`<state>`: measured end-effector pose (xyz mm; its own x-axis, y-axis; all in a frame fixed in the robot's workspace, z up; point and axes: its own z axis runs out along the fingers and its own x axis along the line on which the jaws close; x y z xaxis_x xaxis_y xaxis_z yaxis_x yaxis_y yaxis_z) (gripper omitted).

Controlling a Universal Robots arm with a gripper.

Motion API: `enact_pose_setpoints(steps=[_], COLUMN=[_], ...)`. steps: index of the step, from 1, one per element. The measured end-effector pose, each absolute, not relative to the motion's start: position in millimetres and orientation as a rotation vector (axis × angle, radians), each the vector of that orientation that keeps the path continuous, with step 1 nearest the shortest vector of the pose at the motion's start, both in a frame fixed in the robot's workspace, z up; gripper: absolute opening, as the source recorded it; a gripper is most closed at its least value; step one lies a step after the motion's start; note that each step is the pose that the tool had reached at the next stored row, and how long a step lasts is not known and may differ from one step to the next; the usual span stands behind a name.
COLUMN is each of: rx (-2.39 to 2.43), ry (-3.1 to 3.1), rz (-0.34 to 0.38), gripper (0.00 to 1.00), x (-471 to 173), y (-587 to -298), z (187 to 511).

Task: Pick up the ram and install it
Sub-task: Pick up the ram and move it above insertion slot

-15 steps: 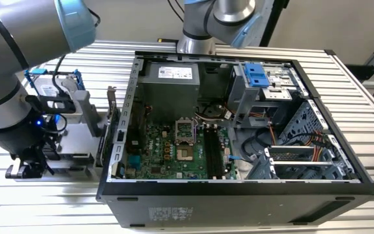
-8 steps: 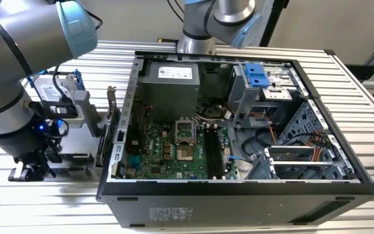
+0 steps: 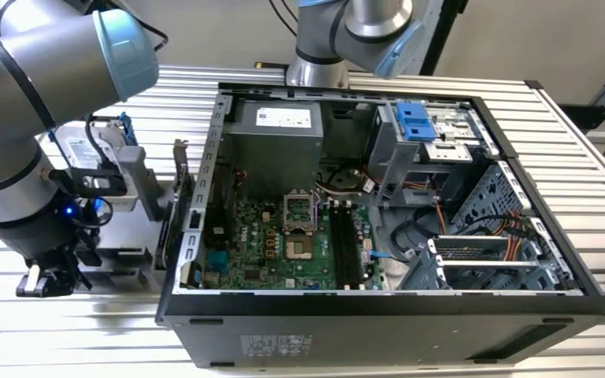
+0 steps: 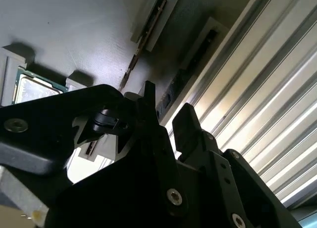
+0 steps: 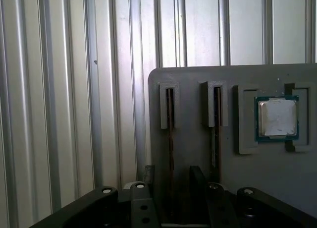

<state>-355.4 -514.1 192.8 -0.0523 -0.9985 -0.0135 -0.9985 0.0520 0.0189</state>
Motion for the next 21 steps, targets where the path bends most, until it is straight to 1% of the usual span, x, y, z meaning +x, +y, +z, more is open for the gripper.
enact_pose_setpoints(steps=[10, 14, 21], rx=[2.160, 2.169, 2.177], ry=[-2.276, -2.285, -2.276], rz=[-0.036, -0.056, -0.056], gripper=[1.00, 1.00, 1.00], x=[-355.4, -355.4, -355.4], y=[-514.1, -514.0, -514.1], z=[192.6, 192.9, 195.2])
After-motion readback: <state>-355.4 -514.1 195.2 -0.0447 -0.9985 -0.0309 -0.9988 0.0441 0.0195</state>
